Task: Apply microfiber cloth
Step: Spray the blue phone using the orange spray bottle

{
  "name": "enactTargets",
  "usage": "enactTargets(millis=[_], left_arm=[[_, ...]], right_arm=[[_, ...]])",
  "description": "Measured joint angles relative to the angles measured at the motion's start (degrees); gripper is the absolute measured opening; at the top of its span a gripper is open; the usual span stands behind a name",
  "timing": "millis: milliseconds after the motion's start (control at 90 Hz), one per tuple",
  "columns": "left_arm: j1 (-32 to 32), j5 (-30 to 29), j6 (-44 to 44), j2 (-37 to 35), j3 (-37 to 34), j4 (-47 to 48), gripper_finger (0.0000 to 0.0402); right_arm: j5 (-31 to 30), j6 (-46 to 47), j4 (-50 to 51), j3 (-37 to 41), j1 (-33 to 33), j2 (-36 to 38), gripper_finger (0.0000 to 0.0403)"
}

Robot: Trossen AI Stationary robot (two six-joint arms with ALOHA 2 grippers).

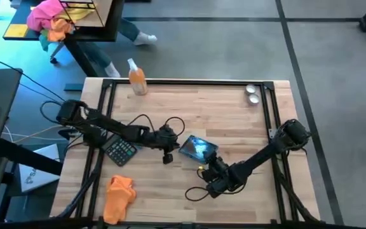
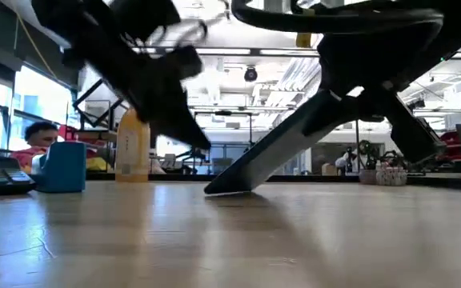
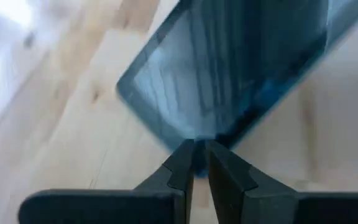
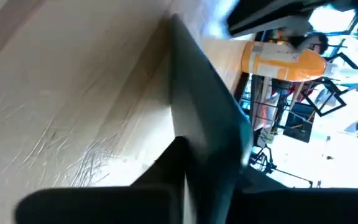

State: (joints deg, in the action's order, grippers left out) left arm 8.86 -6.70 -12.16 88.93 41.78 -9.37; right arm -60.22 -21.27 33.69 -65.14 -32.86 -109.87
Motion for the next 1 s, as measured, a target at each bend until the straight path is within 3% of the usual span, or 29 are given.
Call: enactTargets(millis=[144,333,544,622,733,811,900,1000], left_arm=[[2.85,12.82,5.08,-11.28,0.17,-2.37,0.0026],[1.43,10.62,7.28,-21.28,0.27,-1.14,0.0033],[-4.71,11.05,4.08,-21.79,3.60,11.21,0.0086],[-5.36,11.19,7.57,-19.45,4.24,12.69,0.0108],[-4.35,10.68,15.49,-15.70,4.22,11.35,0.0125],[-3.69,11.46,16.15,-13.26,4.31,8.06,0.0128],[-4.00,17.03,10.75,-10.71,5.29,7.00,0.0129],[-4.39,24.72,8.15,-8.84,5.96,7.12,0.0129]], right_arm=[[-2.63,-12.75,1.35,0.00,0.35,1.51,0.0006],[-5.35,-37.61,-1.31,0.00,1.05,3.99,0.0002],[4.75,-73.58,-11.67,-0.20,1.41,8.16,0.0001],[9.97,-75.18,-11.90,-2.33,2.05,8.41,0.0001],[12.99,-77.78,-13.48,-4.35,2.51,8.42,0.0001],[17.88,-78.03,-14.81,-5.65,2.70,8.42,0.0001],[22.54,-78.60,-15.00,-6.94,2.47,8.32,0.0001],[23.38,-79.30,-14.51,-8.02,2.29,7.97,0.0001]])
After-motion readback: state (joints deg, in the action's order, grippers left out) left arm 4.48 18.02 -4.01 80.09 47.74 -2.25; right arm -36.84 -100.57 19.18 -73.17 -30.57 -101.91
